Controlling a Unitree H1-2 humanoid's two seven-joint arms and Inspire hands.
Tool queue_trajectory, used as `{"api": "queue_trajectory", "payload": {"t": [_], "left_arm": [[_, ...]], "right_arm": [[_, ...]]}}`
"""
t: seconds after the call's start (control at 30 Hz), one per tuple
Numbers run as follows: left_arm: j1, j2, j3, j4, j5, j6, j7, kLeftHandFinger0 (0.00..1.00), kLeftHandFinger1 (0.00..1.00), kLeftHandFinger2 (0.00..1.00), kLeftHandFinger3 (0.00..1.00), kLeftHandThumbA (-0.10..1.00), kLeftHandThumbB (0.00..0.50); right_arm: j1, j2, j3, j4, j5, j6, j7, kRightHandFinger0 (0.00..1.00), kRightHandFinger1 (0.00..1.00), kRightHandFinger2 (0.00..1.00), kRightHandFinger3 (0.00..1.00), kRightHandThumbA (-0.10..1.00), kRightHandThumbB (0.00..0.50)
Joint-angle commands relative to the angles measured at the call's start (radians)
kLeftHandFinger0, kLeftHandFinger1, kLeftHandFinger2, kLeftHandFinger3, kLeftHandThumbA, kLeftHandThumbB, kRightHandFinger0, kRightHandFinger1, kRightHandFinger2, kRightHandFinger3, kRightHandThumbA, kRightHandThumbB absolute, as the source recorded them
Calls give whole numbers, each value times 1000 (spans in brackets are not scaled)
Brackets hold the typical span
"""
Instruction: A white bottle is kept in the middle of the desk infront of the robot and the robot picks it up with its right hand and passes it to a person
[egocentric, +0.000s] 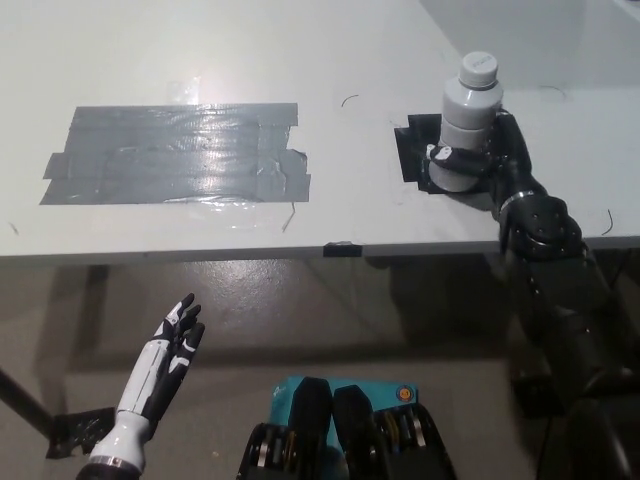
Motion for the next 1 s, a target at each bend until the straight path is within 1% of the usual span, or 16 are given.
{"api": "queue_trajectory", "payload": {"t": [0.0,0.03,0.07,0.1,0.13,0.17,0.2,0.23,0.3,0.33,0.43,0.67,0.7,0.83,0.9,0.97], "left_arm": [[-22,1,7,-28,-3,-24,8,1000,1000,1000,1000,914,78],[-20,0,6,-28,-3,-24,8,1000,1000,1000,1000,914,78],[-17,-1,4,-27,0,-28,8,1000,1000,1000,1000,914,76],[-19,-1,2,-26,3,-29,8,1000,1000,1000,1000,918,77],[-27,0,2,-24,-1,-27,6,1000,1000,1000,1000,919,80],[-31,1,4,-24,-8,-26,1,1000,1000,1000,1000,916,75],[-37,3,6,-21,-10,-28,2,1000,1000,1000,1000,912,75],[-39,3,7,-18,-12,-29,1,1000,1000,1000,1000,910,74],[-45,3,11,-13,-22,-31,-2,1000,1000,1000,1000,894,56],[-47,3,12,-10,-26,-34,-3,1000,1000,1000,1000,884,56],[-46,2,14,-12,-33,-30,-6,1000,1000,1000,1000,861,40],[-48,2,14,-8,-31,-27,-1,1000,1000,1000,1000,878,33],[-50,3,15,-7,-26,-25,3,1000,1000,1000,1000,887,34],[-48,2,14,-20,-34,-3,-7,1000,1000,1000,1000,900,33],[-53,0,12,-20,-33,-2,-5,1000,1000,1000,1000,894,40],[-52,0,11,-19,-32,-4,-5,1000,1000,1000,1000,898,38]], "right_arm": [[-120,-2,9,67,7,-64,-42,1000,1000,1000,1000,638,418],[-128,-1,8,86,-2,-60,-83,1000,1000,1000,1000,568,397],[-130,3,7,107,-15,-73,-149,959,943,1000,1000,343,341],[-132,5,14,134,-40,-97,-243,461,524,676,767,4,292],[-132,3,29,163,-69,-129,-326,284,365,516,603,-79,282],[-122,3,37,183,-82,-156,-367,191,272,390,479,-96,217],[-119,5,45,196,-91,-157,-395,135,305,587,623,-100,203],[-104,6,52,204,-98,-170,-412,95,324,733,735,-100,173],[-94,8,55,215,-98,-180,-425,11,321,805,811,-100,155],[-91,8,58,220,-100,-179,-434,2,332,820,827,-100,153],[-72,11,71,219,-104,-201,-456,0,324,795,815,-100,168],[-63,36,102,173,-119,-254,-479,0,332,793,812,-100,168],[-66,38,111,165,-124,-254,-486,0,316,780,807,-100,167],[-72,53,141,97,-145,-234,-495,0,333,806,835,-100,162],[-67,74,178,-9,-179,-216,-474,2,374,831,844,-100,186],[-63,82,189,-42,-184,-205,-467,0,391,850,862,-100,181]]}}
